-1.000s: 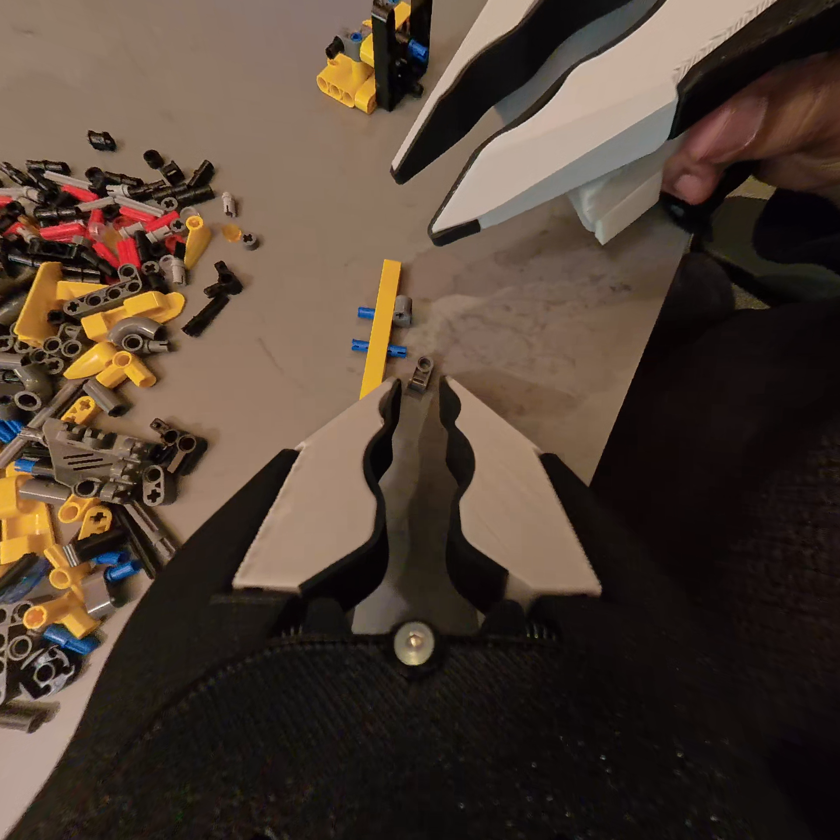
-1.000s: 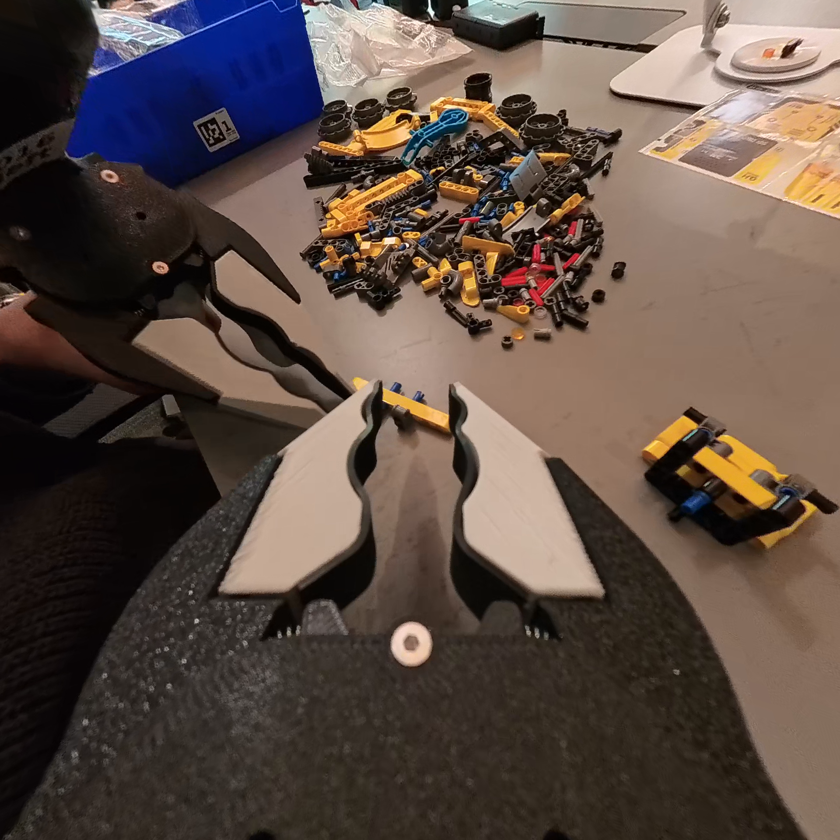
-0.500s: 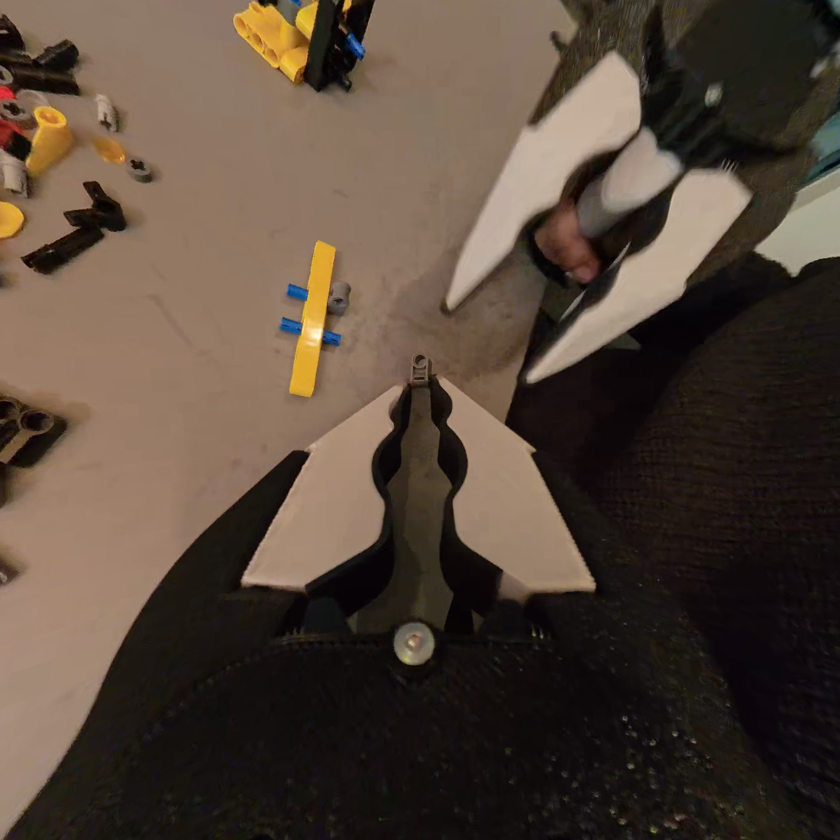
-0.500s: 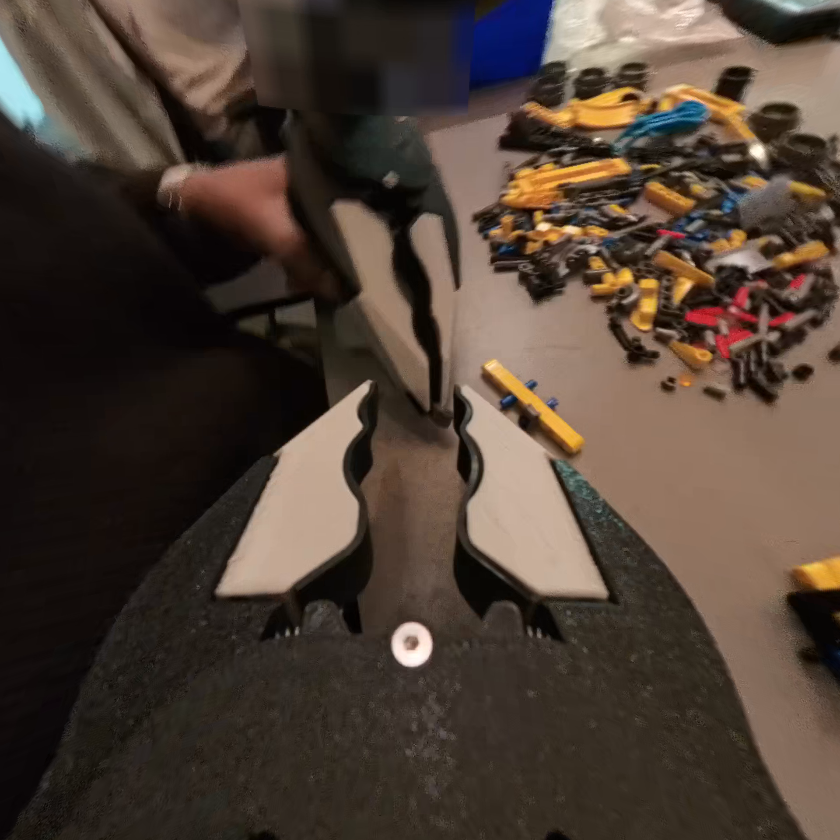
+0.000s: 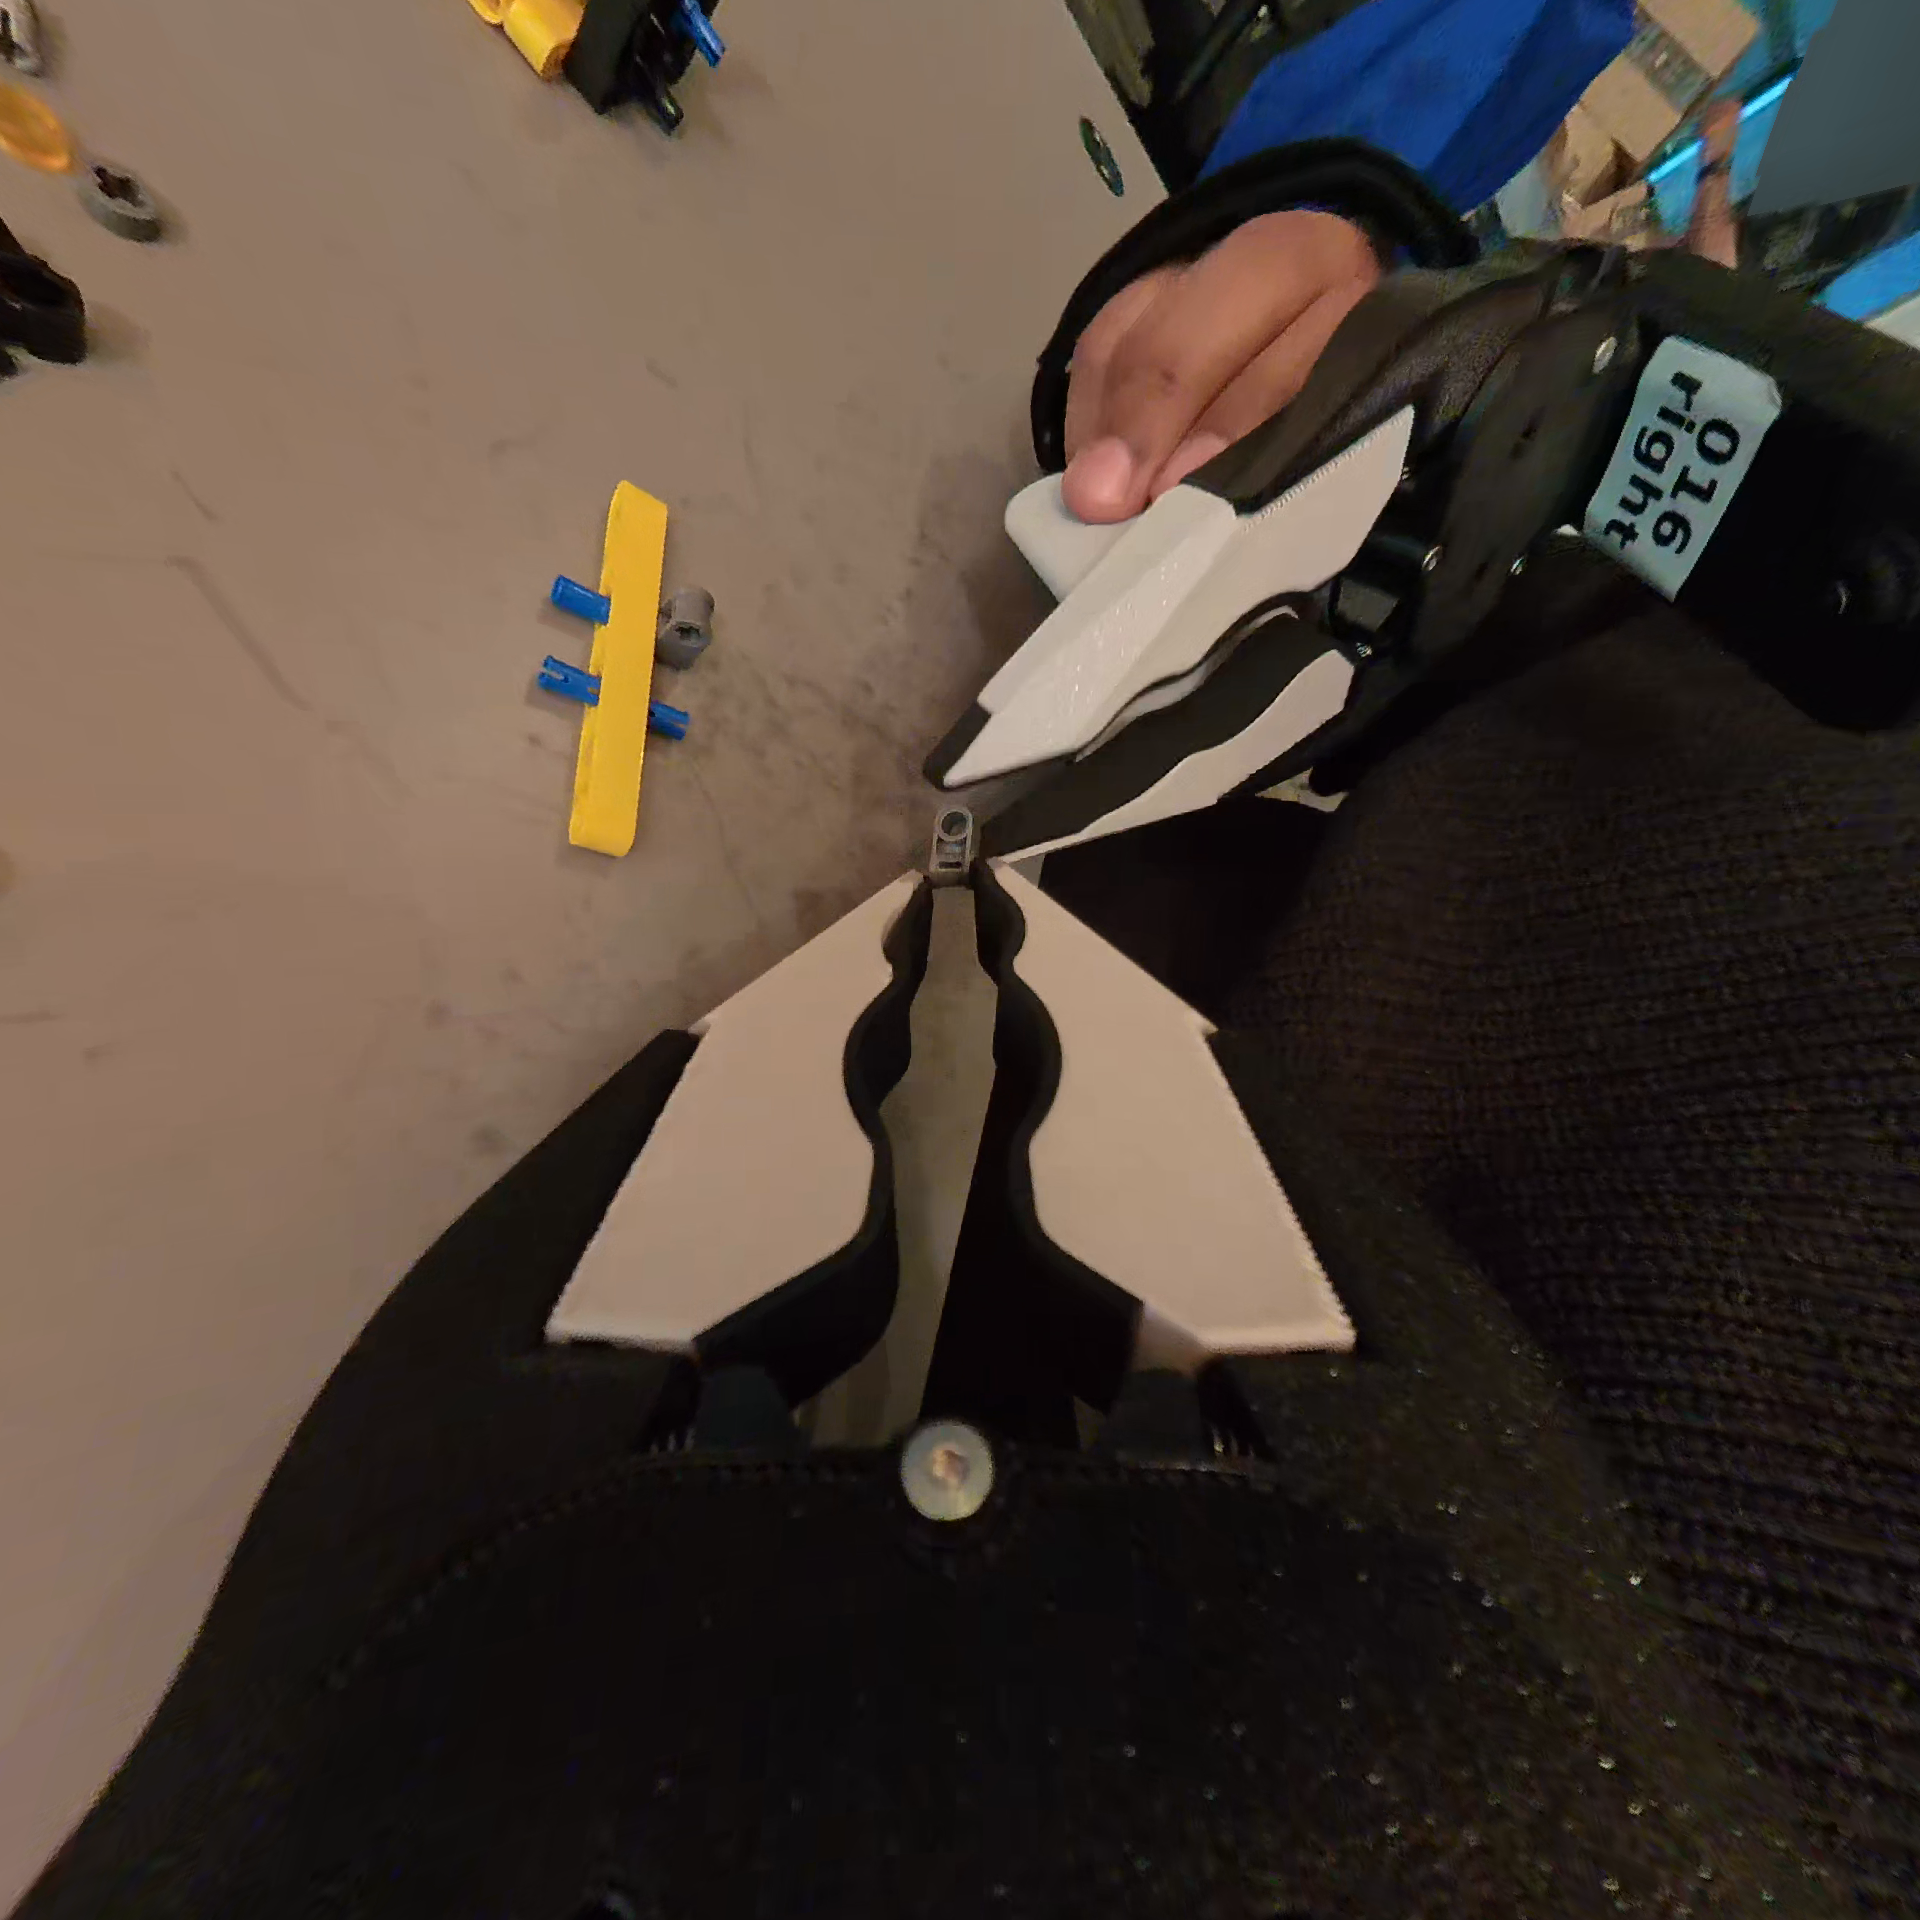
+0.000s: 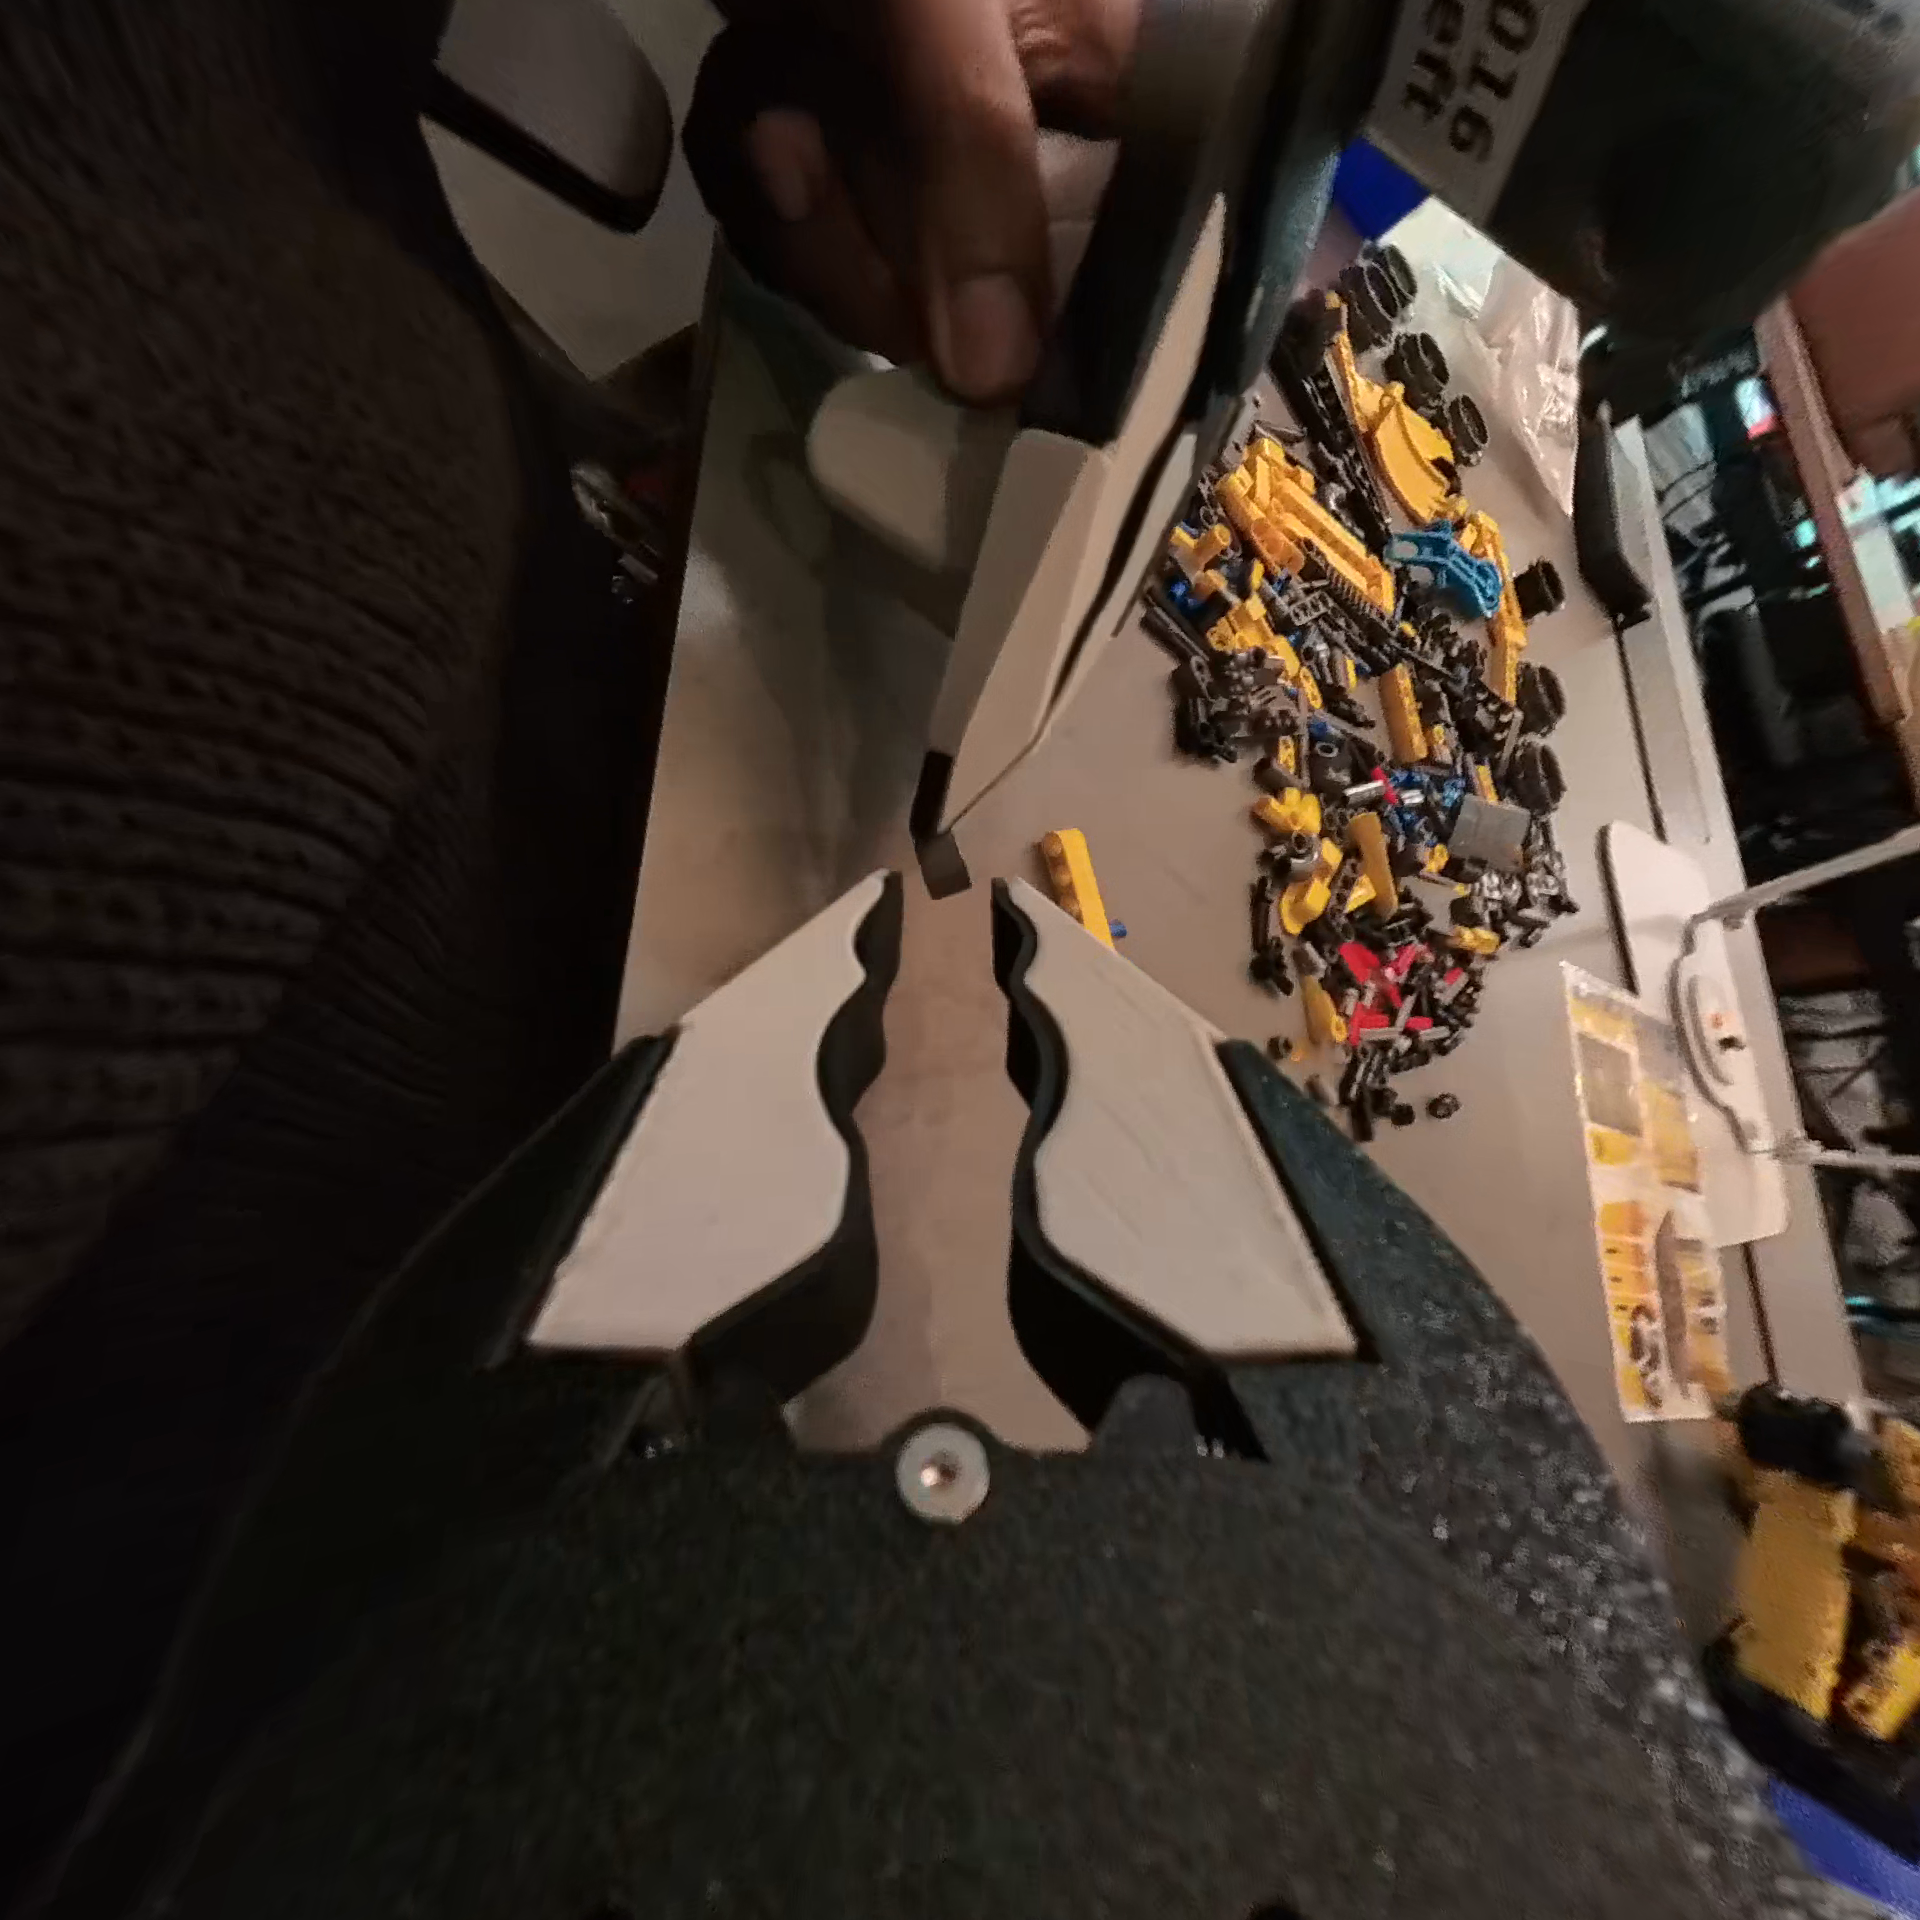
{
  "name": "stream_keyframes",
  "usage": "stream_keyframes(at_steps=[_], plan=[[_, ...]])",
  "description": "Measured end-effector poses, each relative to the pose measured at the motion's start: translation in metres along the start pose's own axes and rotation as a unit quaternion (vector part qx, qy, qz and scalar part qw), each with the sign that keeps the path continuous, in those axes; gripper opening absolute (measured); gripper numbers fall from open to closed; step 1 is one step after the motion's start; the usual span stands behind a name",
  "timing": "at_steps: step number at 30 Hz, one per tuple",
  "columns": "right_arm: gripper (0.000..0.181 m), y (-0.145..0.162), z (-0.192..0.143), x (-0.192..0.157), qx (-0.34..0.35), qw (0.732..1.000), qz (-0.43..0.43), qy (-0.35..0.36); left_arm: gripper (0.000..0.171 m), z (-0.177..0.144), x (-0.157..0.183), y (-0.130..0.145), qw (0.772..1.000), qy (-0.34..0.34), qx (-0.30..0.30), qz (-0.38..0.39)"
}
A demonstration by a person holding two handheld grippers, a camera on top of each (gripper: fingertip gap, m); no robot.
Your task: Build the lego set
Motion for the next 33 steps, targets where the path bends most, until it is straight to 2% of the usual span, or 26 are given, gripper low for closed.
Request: stream_keyframes(at_steps=[2, 4, 5, 6, 8, 12, 14, 18, 21, 27, 30, 31, 33], plan=[[0.009, 0.001, 0.004, -0.002, -0.001, 1.000, -0.022, -0.007, 0.005, 0.001, -0.001, 0.000, 1.000, -0.001, -0.002, 0.002], [0.008, 0.005, 0.007, 0.000, -0.016, 0.999, -0.028, -0.012, 0.006, 0.000, -0.003, -0.001, 1.000, -0.023, -0.001, 0.016], [0.008, 0.008, 0.009, 0.002, -0.029, 0.999, -0.021, -0.012, 0.018, -0.002, -0.005, -0.002, 0.999, -0.042, 0.004, 0.028], [0.008, 0.011, 0.010, 0.005, -0.040, 0.999, -0.010, -0.015, 0.025, -0.004, -0.006, -0.004, 0.998, -0.058, 0.008, 0.040], [0.007, 0.018, 0.011, 0.010, -0.053, 0.998, 0.024, -0.025, 0.026, -0.008, -0.002, -0.008, 0.995, -0.060, 0.018, 0.072], [0.008, 0.021, 0.015, 0.019, -0.031, 0.994, 0.091, -0.059, 0.029, -0.014, 0.004, -0.017, 0.983, -0.090, 0.053, 0.151], [0.008, 0.024, 0.018, 0.024, -0.029, 0.992, 0.107, -0.064, 0.033, -0.012, 0.003, -0.017, 0.975, -0.111, 0.053, 0.183], [0.017, 0.028, 0.020, 0.031, -0.028, 0.988, 0.133, -0.071, 0.034, -0.005, 0.002, -0.012, 0.962, -0.144, 0.031, 0.231], [0.023, 0.028, 0.019, 0.032, -0.029, 0.988, 0.135, -0.067, 0.033, -0.002, 0.000, -0.011, 0.959, -0.148, 0.024, 0.240], [0.024, 0.026, 0.007, 0.031, -0.008, 0.988, 0.150, -0.044, 0.041, -0.002, -0.001, -0.012, 0.951, -0.157, 0.032, 0.264], [0.025, 0.029, -0.001, 0.035, 0.007, 0.986, 0.164, -0.017, 0.034, 0.003, 0.003, -0.010, 0.942, -0.156, 0.023, 0.297], [0.030, 0.030, -0.003, 0.037, 0.012, 0.986, 0.168, -0.006, 0.026, 0.006, 0.005, -0.010, 0.942, -0.150, 0.019, 0.301], [0.047, 0.033, -0.008, 0.043, 0.020, 0.984, 0.179, 0.017, 0.025, 0.009, 0.006, -0.009, 0.943, -0.144, 0.014, 0.298]])
Point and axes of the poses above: each gripper's, where its closed fingertips meet, z out along the fingers, y out of its underside, x = y × z across the jaws, the point moved 9 cm from there along -z, back along the fingers, and after that the axes turned 13 degrees about x, right-handed, at the moved point
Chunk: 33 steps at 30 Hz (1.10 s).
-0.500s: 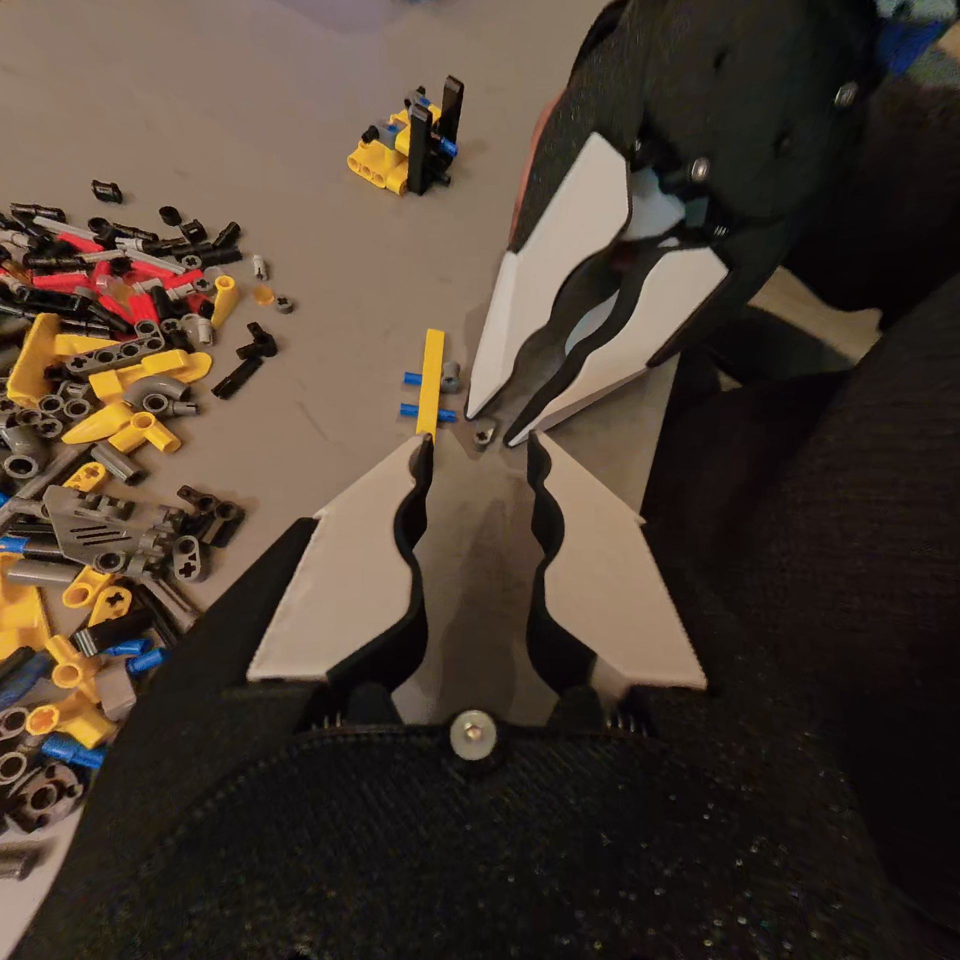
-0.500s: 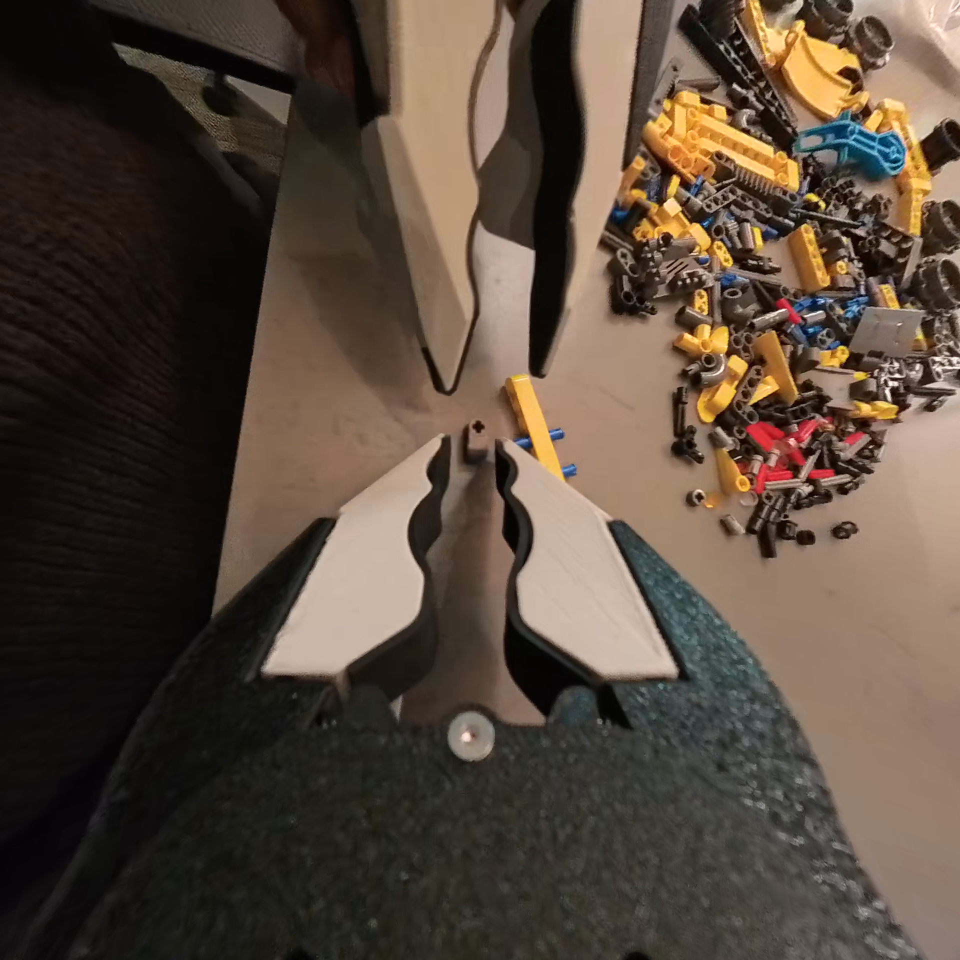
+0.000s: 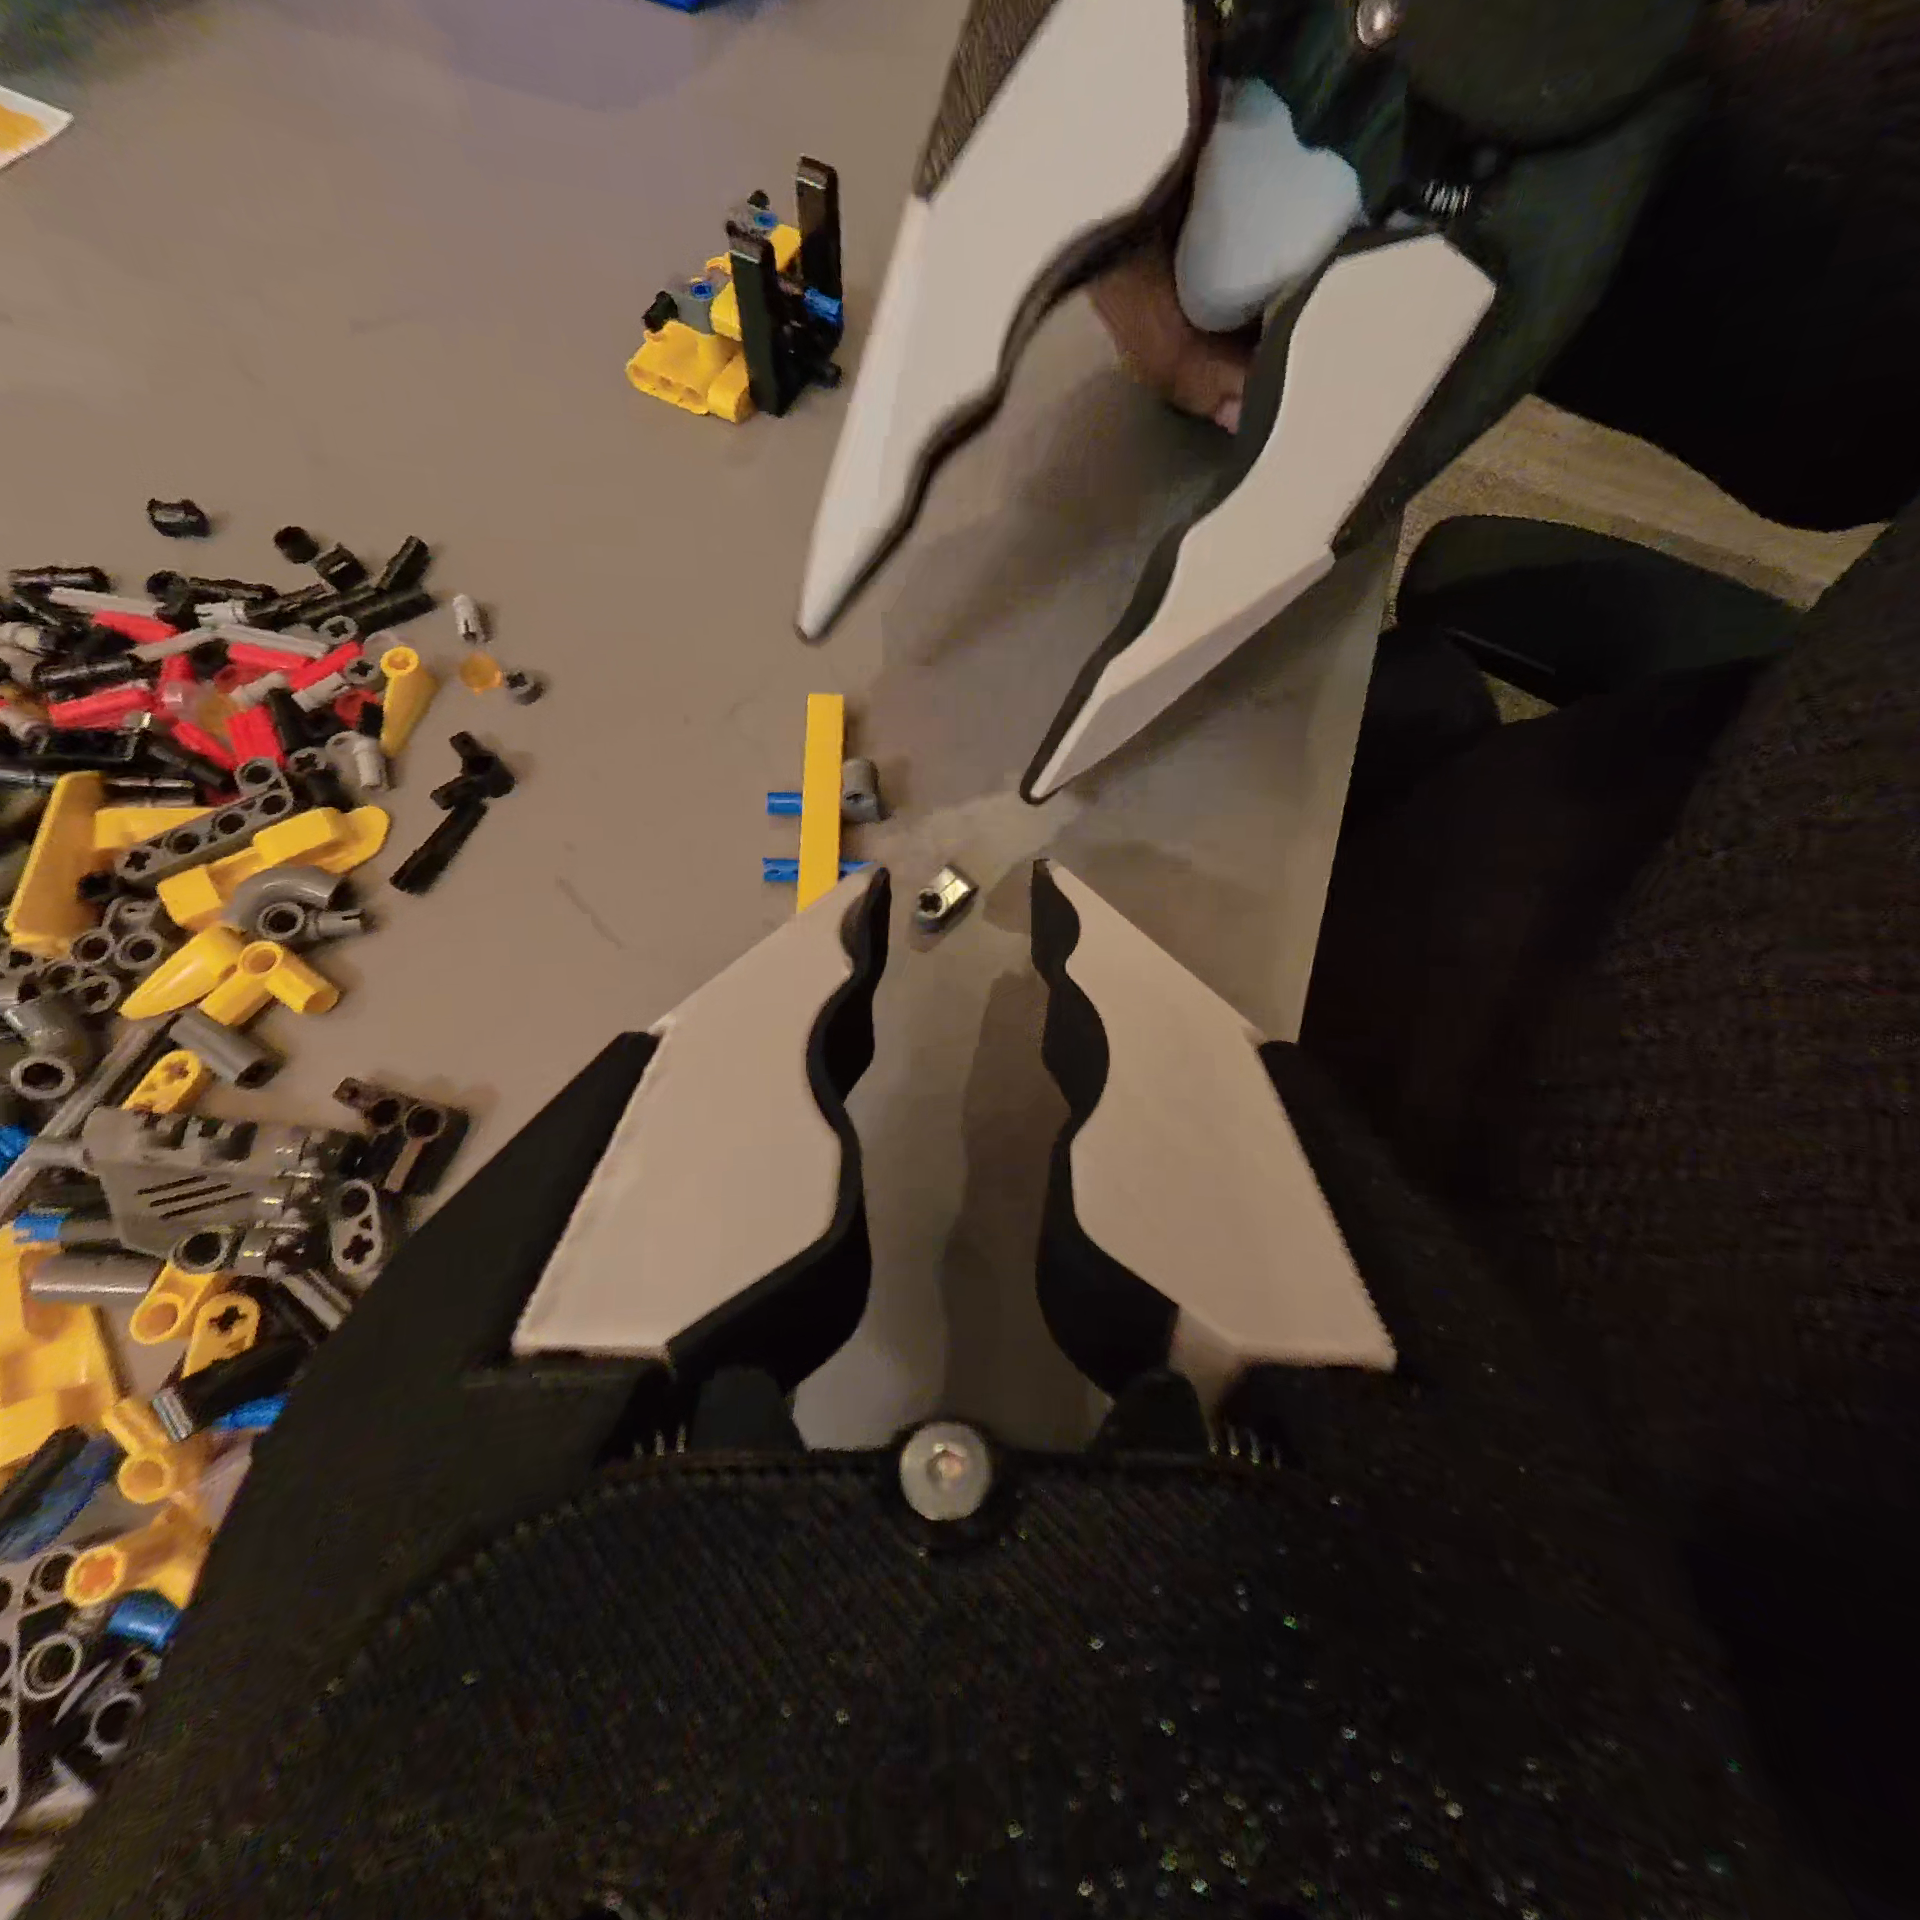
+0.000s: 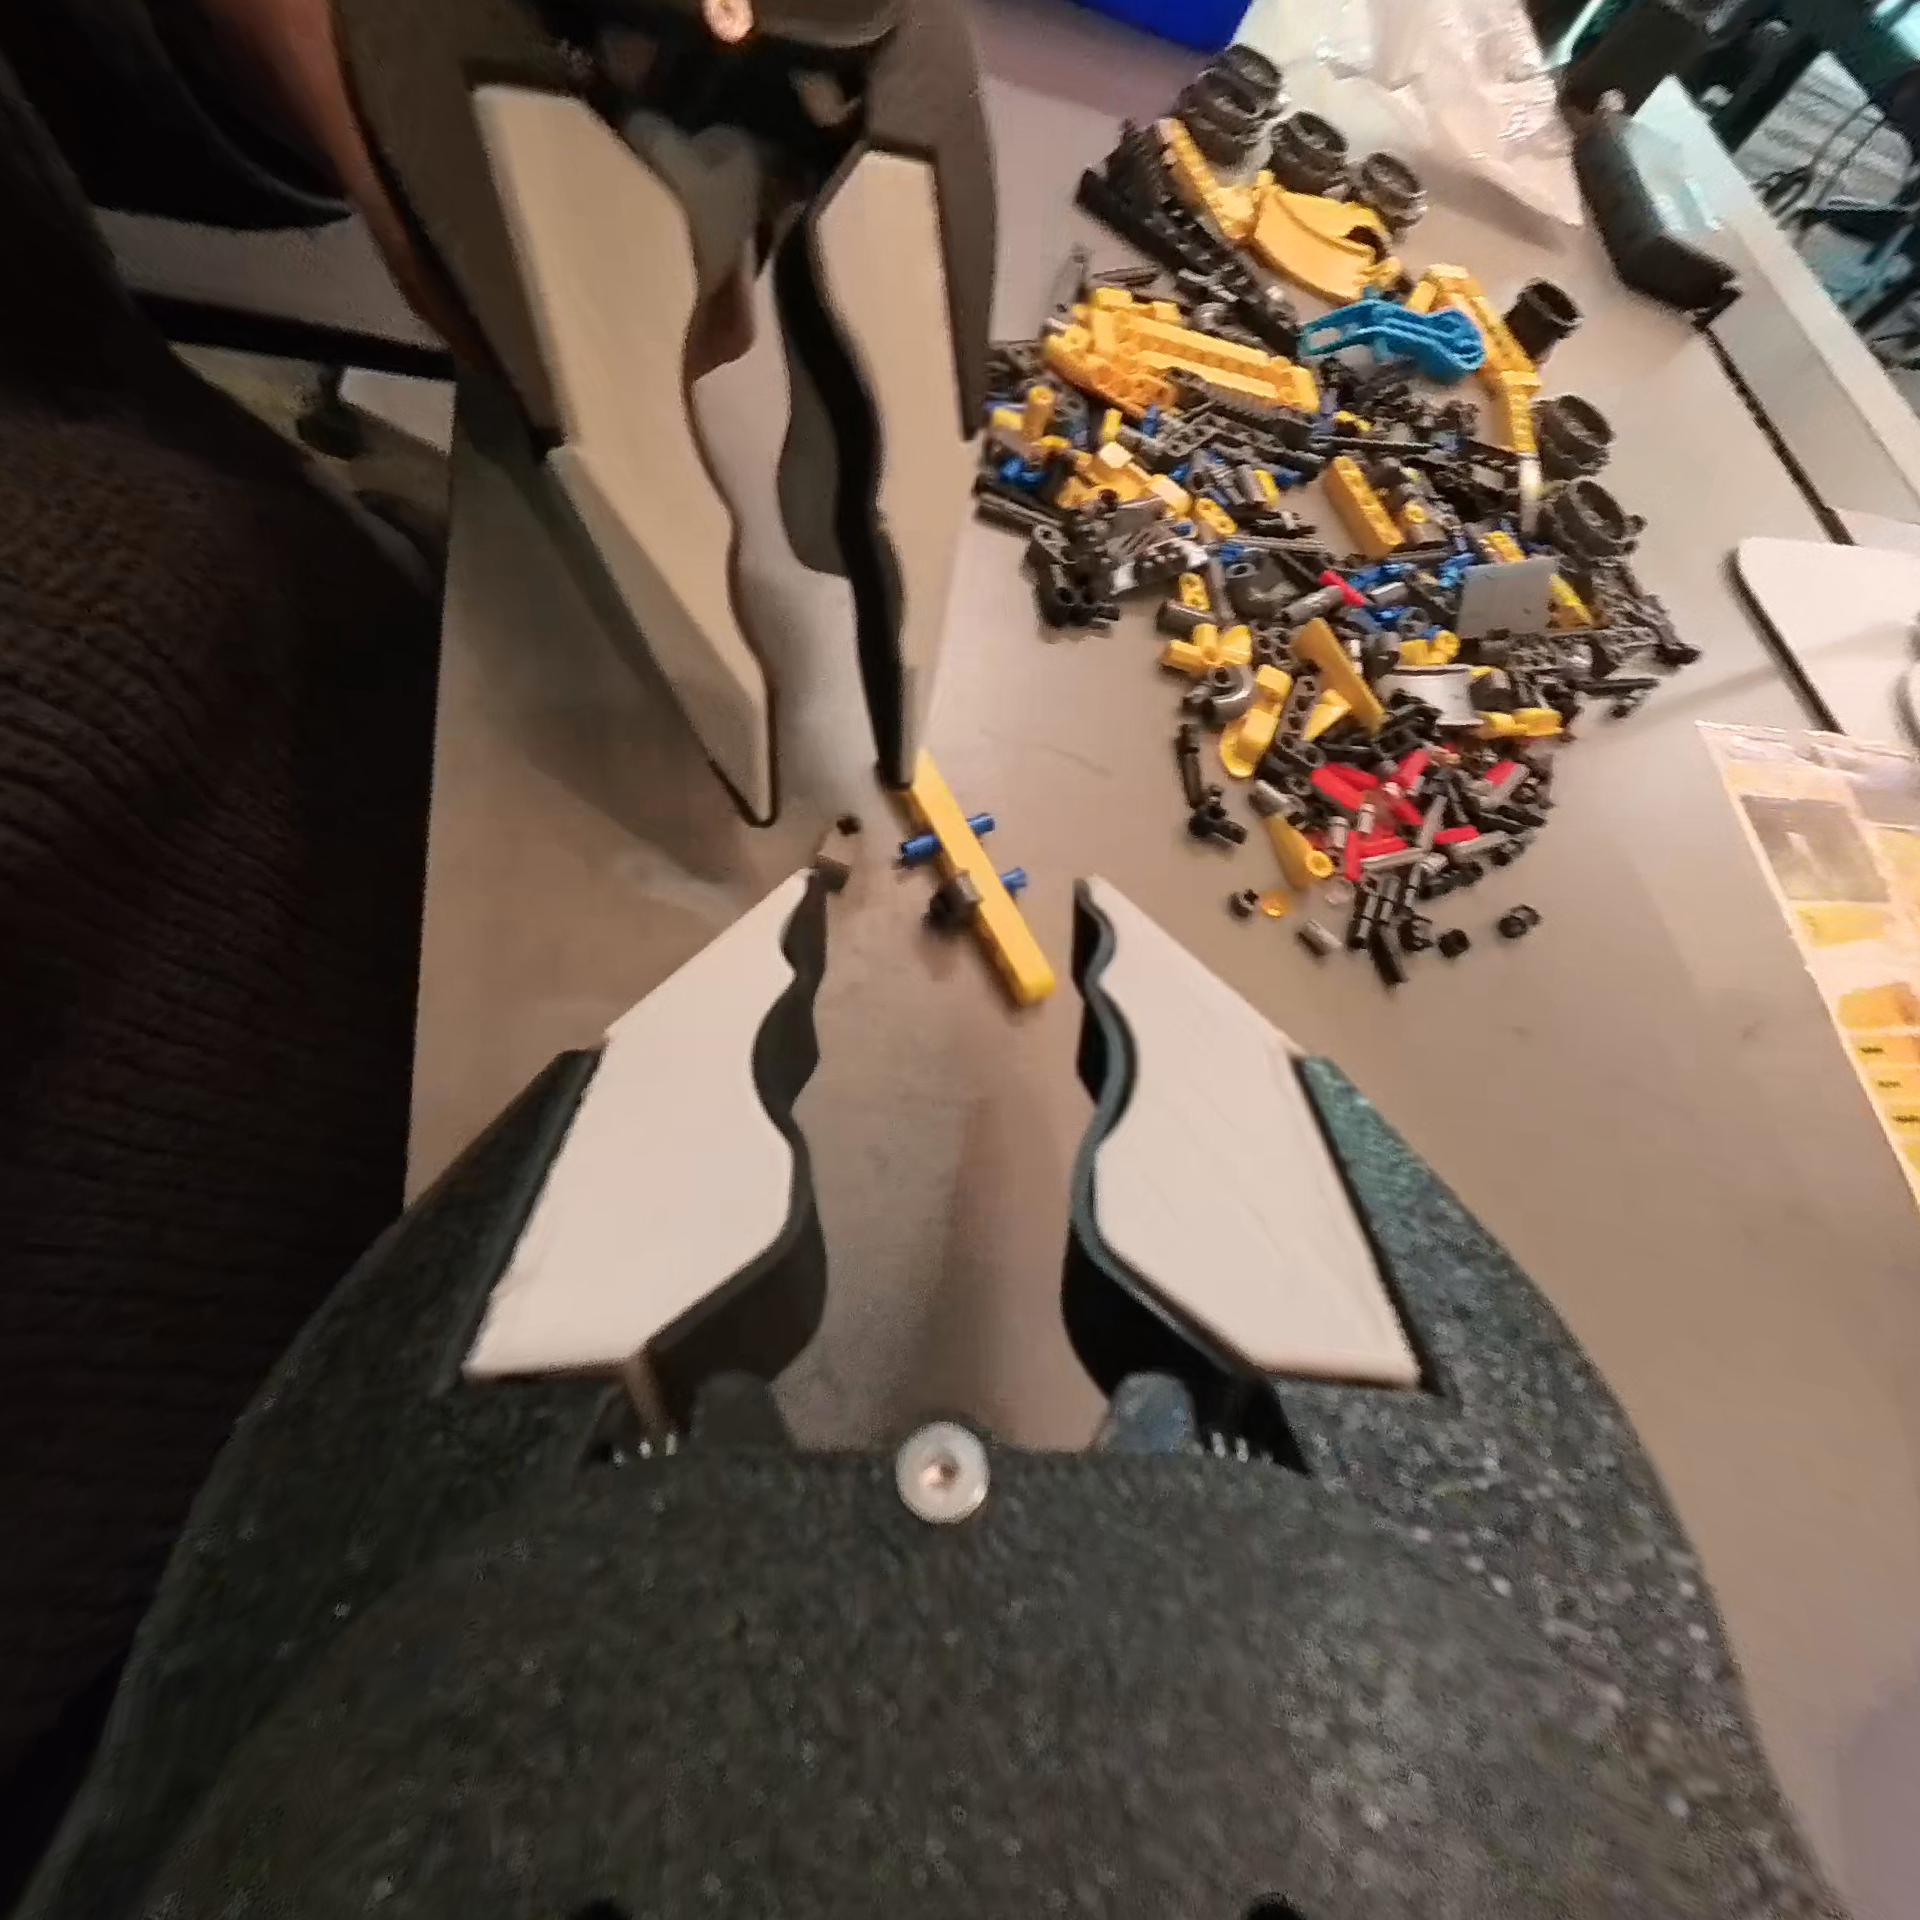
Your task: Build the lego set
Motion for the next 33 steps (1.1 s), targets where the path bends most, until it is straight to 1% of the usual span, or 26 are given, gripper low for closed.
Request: stream_keyframes(at_steps=[2, 5, 7, 9, 10, 11, 14, 18, 22, 27, 33], plan=[[0.058, 0.000, -0.003, 0.006, 0.006, 1.000, 0.013, 0.007, 0.026, 0.002, 0.000, 0.001, 1.000, -0.008, -0.011, 0.009], [0.068, 0.006, 0.000, 0.012, -0.011, 0.999, 0.042, -0.018, 0.029, 0.005, -0.001, 0.003, 0.998, -0.038, -0.025, 0.043], [0.072, 0.014, 0.006, 0.015, -0.035, 0.997, 0.059, -0.043, 0.039, 0.007, -0.002, 0.004, 0.997, -0.054, -0.032, 0.053], [0.071, 0.019, 0.011, 0.018, -0.061, 0.995, 0.061, -0.060, 0.054, 0.010, -0.004, 0.005, 0.995, -0.068, -0.045, 0.051], [0.069, 0.019, 0.012, 0.019, -0.060, 0.994, 0.058, -0.068, 0.056, 0.011, -0.005, 0.005, 0.995, -0.069, -0.049, 0.049], [0.063, 0.018, 0.013, 0.020, -0.055, 0.994, 0.053, -0.073, 0.056, 0.011, -0.005, 0.006, 0.995, -0.068, -0.052, 0.047], [0.053, 0.019, 0.015, 0.022, -0.057, 0.993, 0.051, -0.091, 0.053, 0.012, -0.007, 0.006, 0.995, -0.065, -0.056, 0.041], [0.047, 0.019, 0.015, 0.022, -0.058, 0.992, 0.056, -0.102, 0.048, 0.014, -0.009, 0.005, 0.996, -0.064, -0.057, 0.039], [0.046, 0.020, 0.014, 0.020, -0.058, 0.992, 0.058, -0.098, 0.037, 0.015, -0.010, 0.005, 0.995, -0.068, -0.056, 0.041], [0.042, 0.019, 0.013, 0.018, -0.058, 0.992, 0.057, -0.098, 0.033, 0.015, -0.010, 0.005, 0.995, -0.069, -0.057, 0.040], [0.040, 0.019, 0.013, 0.017, -0.058, 0.992, 0.058, -0.099, 0.034, 0.014, -0.010, 0.005, 0.995, -0.069, -0.057, 0.046]])
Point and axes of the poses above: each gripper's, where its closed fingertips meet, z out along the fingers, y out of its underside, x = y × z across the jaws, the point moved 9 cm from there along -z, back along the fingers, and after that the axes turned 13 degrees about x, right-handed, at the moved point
